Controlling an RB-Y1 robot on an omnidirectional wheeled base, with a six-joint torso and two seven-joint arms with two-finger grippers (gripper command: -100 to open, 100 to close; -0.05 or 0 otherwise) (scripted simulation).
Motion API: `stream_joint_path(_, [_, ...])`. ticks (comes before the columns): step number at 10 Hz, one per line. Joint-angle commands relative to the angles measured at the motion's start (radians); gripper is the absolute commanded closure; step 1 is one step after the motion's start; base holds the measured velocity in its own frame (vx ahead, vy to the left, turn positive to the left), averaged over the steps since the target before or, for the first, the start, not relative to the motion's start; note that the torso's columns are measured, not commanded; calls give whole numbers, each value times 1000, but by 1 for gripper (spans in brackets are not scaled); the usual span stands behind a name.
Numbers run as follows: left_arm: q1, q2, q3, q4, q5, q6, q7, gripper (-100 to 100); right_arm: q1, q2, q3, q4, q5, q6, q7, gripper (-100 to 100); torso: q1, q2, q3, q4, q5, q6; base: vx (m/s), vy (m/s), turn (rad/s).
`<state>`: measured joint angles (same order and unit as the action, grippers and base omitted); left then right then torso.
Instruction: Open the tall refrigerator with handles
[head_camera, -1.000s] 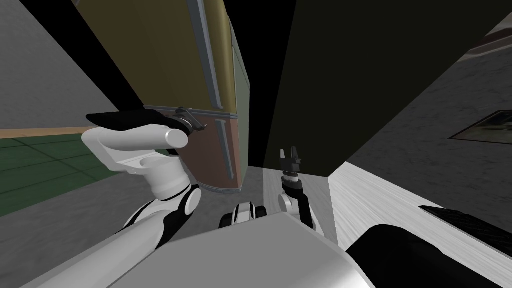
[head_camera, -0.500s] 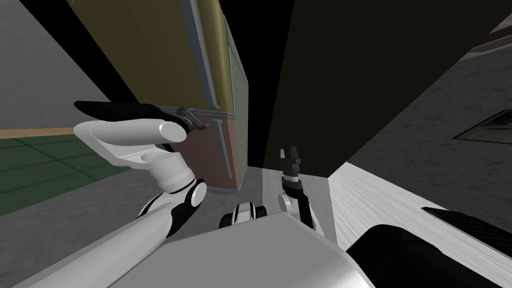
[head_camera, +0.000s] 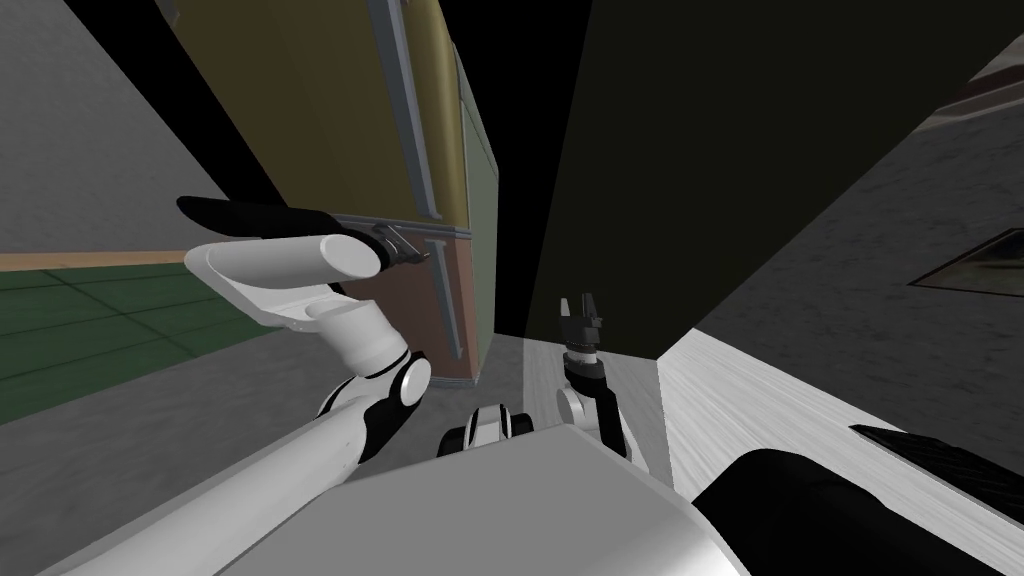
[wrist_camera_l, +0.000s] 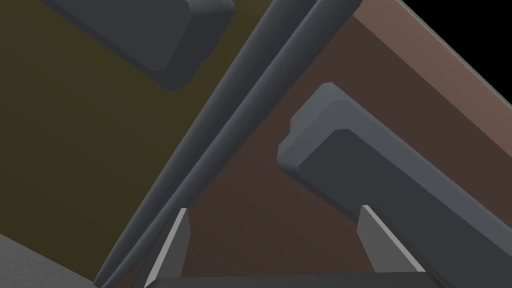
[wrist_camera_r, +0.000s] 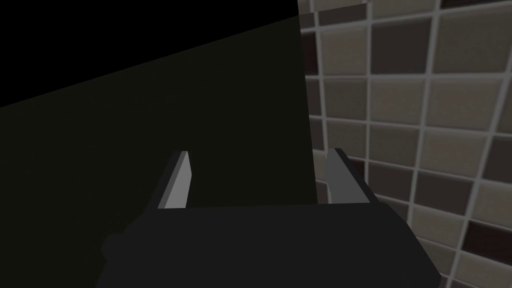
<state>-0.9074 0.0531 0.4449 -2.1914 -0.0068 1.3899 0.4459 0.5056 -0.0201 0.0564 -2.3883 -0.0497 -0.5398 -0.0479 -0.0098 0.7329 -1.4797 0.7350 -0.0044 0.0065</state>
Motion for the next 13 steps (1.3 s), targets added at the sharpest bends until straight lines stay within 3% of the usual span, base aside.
stream_joint_path(1, [-20, -69, 13, 10, 9, 25, 3, -100, 0, 0, 0, 0, 0, 0, 0, 0, 0, -1, -1, 0, 0, 0, -5, -20, -12])
stream_joint_path(3, [-23, -100, 15, 11, 9, 29, 3, -100, 0, 0, 0, 0, 0, 0, 0, 0, 4, -2, -1, 0, 2, -3, 4, -16, -18])
stream_joint_path(6, [-34, -82, 18, 4, 7, 42, 4, -100, 0, 0, 0, 0, 0, 0, 0, 0, 11, 2, 2, 2, 5, -7, 51, -10, -11])
stream_joint_path(7, [-35, -82, 18, 4, 6, 45, 4, 100, 0, 0, 0, 0, 0, 0, 0, 0, 11, 5, 3, 2, 5, -7, 14, 2, 16])
stream_joint_path(9, [-38, -84, 14, -20, 53, 76, 7, 100, 0, 0, 0, 0, 0, 0, 0, 0, 15, 9, 6, 1, 6, -5, -120, 204, -110])
stream_joint_path(10, [-38, -84, 14, -20, 53, 76, 7, 100, 0, 0, 0, 0, 0, 0, 0, 0, 22, 13, 9, 3, 9, -7, -159, 244, -95])
stream_joint_path(13, [-39, -90, 8, -52, 124, 127, 11, 100, 0, 0, 0, 0, 0, 0, 0, 0, 20, 6, 4, 4, 9, -10, -214, 254, -104])
